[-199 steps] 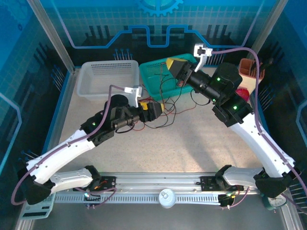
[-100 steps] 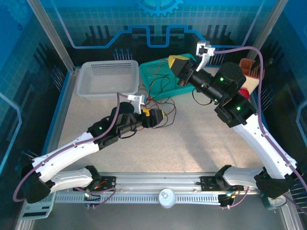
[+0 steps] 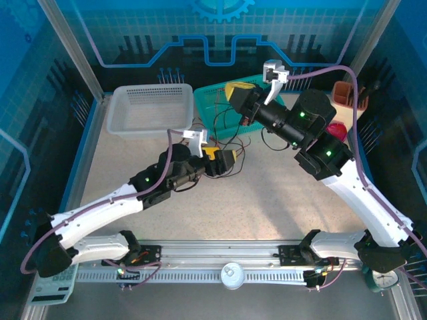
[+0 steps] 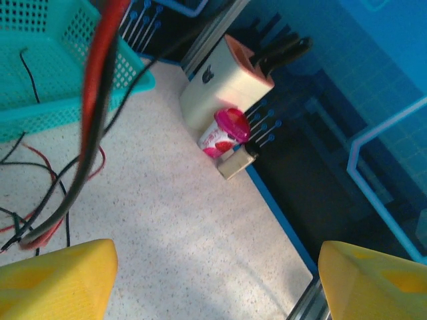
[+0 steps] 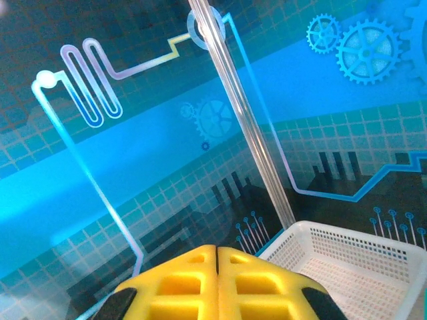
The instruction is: Untangle the cables
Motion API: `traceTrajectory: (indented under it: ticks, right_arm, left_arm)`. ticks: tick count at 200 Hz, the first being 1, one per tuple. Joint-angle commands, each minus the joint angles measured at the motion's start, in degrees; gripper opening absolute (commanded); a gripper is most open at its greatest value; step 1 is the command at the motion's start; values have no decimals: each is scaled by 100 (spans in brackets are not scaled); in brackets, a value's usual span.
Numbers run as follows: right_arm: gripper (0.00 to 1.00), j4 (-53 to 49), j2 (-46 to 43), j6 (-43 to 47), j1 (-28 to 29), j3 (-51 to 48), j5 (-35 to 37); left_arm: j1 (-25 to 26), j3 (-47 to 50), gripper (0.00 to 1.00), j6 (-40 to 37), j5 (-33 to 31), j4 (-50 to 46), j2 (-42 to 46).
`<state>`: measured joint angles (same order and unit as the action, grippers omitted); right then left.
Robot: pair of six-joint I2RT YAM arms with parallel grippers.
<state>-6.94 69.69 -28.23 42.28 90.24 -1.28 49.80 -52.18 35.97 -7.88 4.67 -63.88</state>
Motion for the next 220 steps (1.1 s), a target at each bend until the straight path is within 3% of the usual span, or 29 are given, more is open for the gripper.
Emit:
traceTrajectory:
  ticks: [1,49,64,91,113,152,194,220]
  right_arm:
    - [0,-36,-183,186,-15,142,164]
    - [0,-26,-191,151,-141,188,106]
    - [0,-42,-150,134,-140,230,74]
    - [0,-109,-38,157,-90,323,63]
    - [0,-123,30,212,27,359,128]
    - [0,-141,44,381,253,359,337]
    - [0,-182,-28,510,405,353,557]
    - [0,-186,-81,553,462,356,612]
  left_arm:
    - [38,271,80,-3,-509,99,529]
    - [30,641,81,-244,-1138,-372,1266]
    - [30,583,79,-474,-691,-362,1277]
    - [83,273,78,-814,724,-247,918]
    - [346,-210,78,-1119,1037,-524,330]
    - [552,-640,80,-1174,156,-278,-576]
    - [610,-882,83,-1261,-1598,96,-1197]
    - [602,-1010,85,-1510,-2279,113,-1367]
